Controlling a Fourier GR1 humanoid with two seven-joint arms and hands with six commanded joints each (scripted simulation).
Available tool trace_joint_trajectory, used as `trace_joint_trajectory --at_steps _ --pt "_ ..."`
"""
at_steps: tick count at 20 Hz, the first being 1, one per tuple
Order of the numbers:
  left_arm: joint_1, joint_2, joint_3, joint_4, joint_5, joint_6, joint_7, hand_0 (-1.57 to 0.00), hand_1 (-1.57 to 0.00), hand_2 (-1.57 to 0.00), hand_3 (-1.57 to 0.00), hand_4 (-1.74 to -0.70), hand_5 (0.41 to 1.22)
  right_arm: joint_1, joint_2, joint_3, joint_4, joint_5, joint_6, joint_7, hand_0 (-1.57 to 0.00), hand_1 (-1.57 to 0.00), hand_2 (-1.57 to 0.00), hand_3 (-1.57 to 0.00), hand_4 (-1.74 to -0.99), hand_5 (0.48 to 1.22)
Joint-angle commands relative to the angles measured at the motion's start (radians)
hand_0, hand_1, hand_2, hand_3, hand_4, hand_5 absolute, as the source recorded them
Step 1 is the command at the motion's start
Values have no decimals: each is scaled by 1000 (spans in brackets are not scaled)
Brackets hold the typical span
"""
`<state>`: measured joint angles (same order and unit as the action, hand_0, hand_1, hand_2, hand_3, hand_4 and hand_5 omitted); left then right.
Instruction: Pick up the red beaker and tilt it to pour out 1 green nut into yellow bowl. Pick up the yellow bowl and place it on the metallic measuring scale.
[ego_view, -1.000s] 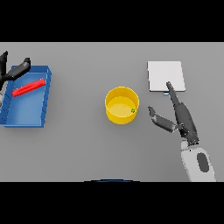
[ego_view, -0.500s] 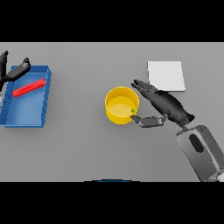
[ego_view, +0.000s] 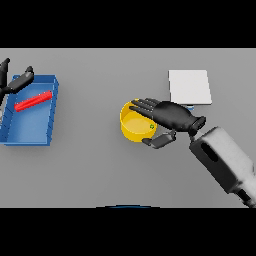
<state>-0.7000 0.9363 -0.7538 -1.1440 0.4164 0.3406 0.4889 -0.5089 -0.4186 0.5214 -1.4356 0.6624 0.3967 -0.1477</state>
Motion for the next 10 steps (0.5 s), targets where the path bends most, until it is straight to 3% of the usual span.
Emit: trace_joint_trajectory --at_steps 1,6,10 --pt "4 1 5 -4 6 2 -5 1 1 1 1 -773 721 -17 -1 9 23 10 9 1 1 1 1 1 -1212 645" --pt "-6 -14 10 19 12 -14 -22 1 1 1 1 -791 729 -47 6 60 84 43 19 -54 1 1 1 1 -1228 656" --pt "3 -11 14 28 12 -12 -40 1 1 1 1 -798 725 -77 10 89 142 69 28 -65 1 1 1 1 -1256 673"
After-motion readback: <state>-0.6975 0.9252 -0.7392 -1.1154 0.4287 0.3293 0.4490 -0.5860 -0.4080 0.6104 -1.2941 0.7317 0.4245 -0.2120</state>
